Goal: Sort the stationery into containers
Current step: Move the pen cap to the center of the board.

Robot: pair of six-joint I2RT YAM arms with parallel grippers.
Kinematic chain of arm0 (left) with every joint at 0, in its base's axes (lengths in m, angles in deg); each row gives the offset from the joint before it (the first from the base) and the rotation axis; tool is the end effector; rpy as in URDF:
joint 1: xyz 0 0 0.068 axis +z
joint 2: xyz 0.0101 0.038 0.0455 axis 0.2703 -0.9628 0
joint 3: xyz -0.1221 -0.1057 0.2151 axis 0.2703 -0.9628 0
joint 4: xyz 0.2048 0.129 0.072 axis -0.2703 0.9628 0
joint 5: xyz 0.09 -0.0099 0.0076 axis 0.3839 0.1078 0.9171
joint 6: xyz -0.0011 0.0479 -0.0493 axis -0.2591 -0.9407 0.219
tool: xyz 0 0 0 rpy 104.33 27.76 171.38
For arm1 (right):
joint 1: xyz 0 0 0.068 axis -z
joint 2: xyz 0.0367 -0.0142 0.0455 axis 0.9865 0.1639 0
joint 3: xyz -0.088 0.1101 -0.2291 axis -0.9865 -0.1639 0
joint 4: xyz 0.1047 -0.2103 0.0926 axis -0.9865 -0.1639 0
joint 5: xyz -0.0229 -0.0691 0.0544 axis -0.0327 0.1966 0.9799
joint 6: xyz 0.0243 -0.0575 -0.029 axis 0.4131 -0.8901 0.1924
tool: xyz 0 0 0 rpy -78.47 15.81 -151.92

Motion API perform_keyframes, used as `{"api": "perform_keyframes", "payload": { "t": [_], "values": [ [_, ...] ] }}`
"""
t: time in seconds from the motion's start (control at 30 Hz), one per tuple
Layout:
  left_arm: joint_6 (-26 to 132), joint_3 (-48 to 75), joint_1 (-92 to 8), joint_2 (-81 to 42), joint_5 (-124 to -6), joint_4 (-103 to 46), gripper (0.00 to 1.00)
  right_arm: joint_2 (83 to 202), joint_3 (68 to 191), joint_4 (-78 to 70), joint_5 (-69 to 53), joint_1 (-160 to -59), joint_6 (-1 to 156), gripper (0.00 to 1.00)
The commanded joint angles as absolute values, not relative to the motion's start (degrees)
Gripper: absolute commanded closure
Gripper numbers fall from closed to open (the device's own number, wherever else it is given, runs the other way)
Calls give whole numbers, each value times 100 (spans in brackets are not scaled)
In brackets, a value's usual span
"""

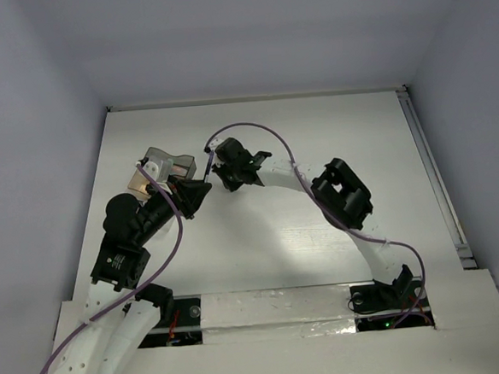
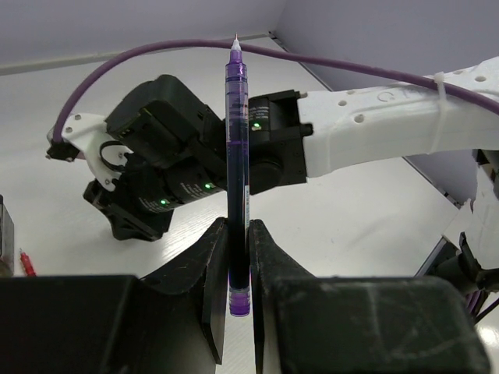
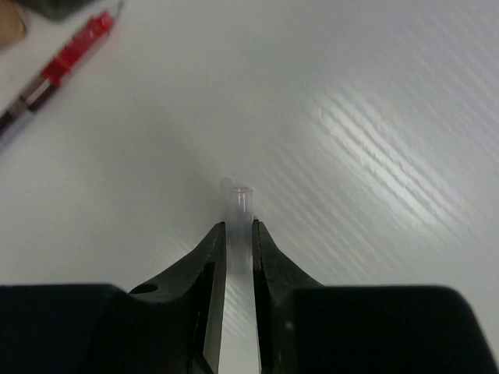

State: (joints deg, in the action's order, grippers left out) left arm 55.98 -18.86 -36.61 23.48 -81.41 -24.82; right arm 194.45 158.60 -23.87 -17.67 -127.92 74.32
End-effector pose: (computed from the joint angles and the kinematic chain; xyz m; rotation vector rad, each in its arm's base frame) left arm 0.1314 -0.0751 0.3559 0.4450 1.4642 -0.8121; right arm 0.3533 0.3800 0.1515 -0.8934 2.2730 0.3520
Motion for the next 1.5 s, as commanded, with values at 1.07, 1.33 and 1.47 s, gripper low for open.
{"api": "perform_keyframes", "payload": {
  "t": [1.07,1.33,1.47],
  "values": [
    [5637,-1851,-3414,2268,-8314,-2697,100,15649,10886,-739,125,-12961,8892,40],
    [5637,-1851,-3414,2251,-8314,-2697,100,16159,11069,-709,-311,-13014,9211,39],
    [5637,-1851,-3414,2242,-8305,-2697,100,16326,11218,-928,-892,-13014,9193,38]
  ]
}}
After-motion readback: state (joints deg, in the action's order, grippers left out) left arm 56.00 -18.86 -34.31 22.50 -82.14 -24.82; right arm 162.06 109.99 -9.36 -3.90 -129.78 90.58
